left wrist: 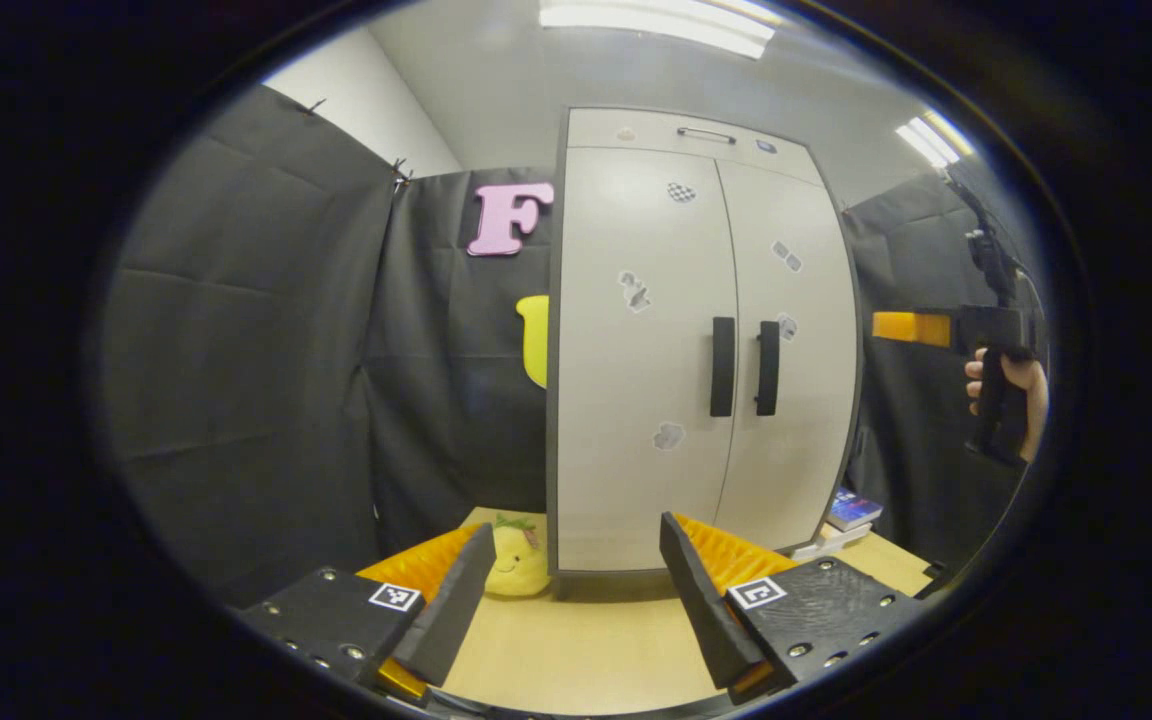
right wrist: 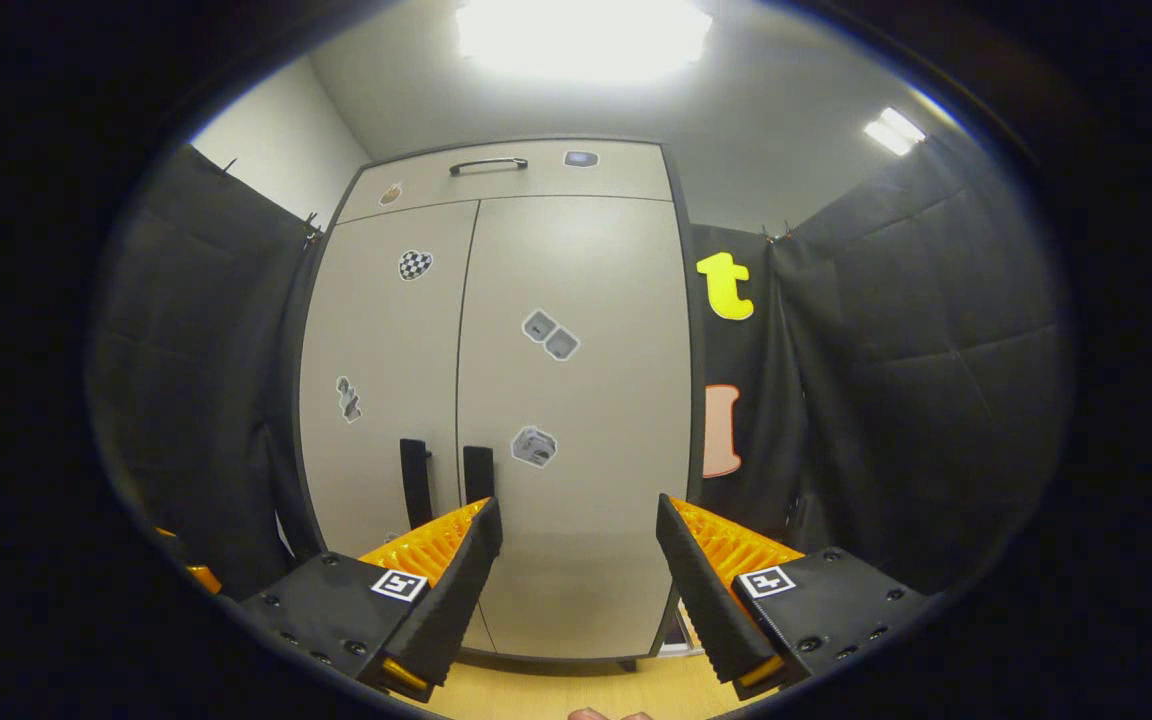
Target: Open the right door of the double-door shoe cabinet with the right hand, and open the left door with the left hand.
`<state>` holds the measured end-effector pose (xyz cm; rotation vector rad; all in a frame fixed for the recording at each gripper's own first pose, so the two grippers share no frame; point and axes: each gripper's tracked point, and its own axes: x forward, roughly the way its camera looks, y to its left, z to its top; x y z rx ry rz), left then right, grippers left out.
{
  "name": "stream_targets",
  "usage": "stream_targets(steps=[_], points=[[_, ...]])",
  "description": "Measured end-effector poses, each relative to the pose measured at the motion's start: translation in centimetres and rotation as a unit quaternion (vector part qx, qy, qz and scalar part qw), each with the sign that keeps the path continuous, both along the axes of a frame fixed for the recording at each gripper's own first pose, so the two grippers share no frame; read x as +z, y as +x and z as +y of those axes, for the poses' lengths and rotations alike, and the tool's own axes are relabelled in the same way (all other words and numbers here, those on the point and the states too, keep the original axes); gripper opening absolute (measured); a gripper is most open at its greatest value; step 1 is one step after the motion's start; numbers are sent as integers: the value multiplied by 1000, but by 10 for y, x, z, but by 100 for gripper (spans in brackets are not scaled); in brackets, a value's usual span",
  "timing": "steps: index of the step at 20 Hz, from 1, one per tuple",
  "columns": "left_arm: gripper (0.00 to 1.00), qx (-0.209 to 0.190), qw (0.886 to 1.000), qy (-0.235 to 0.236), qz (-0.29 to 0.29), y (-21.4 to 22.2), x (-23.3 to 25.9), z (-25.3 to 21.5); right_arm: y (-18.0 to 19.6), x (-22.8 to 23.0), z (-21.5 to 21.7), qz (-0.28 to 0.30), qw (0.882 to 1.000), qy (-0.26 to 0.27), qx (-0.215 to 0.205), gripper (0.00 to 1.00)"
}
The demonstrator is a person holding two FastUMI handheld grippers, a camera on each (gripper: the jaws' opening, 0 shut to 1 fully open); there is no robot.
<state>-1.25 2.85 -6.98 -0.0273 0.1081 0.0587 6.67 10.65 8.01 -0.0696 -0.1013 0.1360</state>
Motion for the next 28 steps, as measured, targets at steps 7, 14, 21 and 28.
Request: stream_targets(steps=[7, 14, 21, 28], points=[[94, -11, 1000, -19, 8, -11, -4, 5, 46, 0, 55, 5, 999, 7, 34, 92], [95, 8, 999, -42, 30, -12, -21, 25, 96, -29, 84, 57, 997, 24, 44, 97], [94, 10, 998, -34, 42, -2, -28, 33, 133, -50, 97, 81, 996, 16, 30, 97], [94, 13, 998, -27, 47, 1, -31, 41, 153, -63, 106, 101, 995, -2, 16, 66]])
